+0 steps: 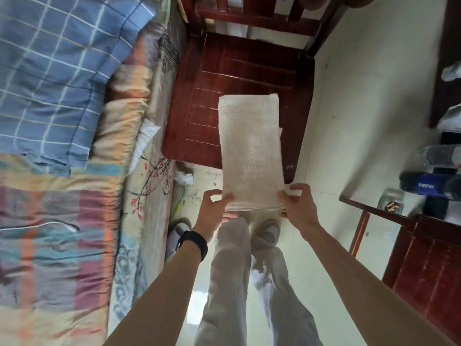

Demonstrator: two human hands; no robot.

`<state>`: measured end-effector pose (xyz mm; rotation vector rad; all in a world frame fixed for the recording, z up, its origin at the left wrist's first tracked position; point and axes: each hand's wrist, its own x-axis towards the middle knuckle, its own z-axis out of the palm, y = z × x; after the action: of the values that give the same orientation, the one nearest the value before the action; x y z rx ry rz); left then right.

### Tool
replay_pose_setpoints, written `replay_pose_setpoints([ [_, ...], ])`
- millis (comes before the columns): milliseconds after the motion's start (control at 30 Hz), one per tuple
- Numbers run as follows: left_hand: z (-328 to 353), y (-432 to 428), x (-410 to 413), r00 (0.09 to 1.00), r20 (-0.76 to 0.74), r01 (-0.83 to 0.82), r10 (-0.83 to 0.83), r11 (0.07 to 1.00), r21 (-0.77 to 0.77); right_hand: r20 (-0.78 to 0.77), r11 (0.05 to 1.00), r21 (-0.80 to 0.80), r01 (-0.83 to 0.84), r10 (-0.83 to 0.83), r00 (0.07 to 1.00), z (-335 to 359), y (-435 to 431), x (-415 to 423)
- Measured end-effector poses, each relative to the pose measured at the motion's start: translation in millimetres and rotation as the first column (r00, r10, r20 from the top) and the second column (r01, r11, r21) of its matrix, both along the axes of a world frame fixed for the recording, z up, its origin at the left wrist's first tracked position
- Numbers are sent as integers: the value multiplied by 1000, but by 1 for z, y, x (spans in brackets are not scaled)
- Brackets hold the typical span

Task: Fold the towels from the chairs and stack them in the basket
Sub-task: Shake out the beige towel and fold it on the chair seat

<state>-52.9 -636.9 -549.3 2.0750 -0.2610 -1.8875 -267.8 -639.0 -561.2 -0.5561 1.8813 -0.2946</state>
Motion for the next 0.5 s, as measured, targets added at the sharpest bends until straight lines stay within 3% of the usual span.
replay_pose_setpoints([
  [200, 27, 17, -1, 988, 114, 115, -101, 986, -120, 89, 998, -49, -32, 36, 995, 28, 21, 9],
  [333, 35, -3, 13, 992, 28, 128, -126, 984, -127, 290, 990, 16, 142, -141, 947, 38, 3, 8],
  [400, 37, -21, 23, 987, -42, 147, -155, 976, -159, 363, 990, -21, 139, -122, 924, 42, -16, 5],
  [500, 36, -54, 33, 975, -41, 204, -217, 955, -214, 184, 984, -167, -66, 97, 978, 40, -51, 4],
])
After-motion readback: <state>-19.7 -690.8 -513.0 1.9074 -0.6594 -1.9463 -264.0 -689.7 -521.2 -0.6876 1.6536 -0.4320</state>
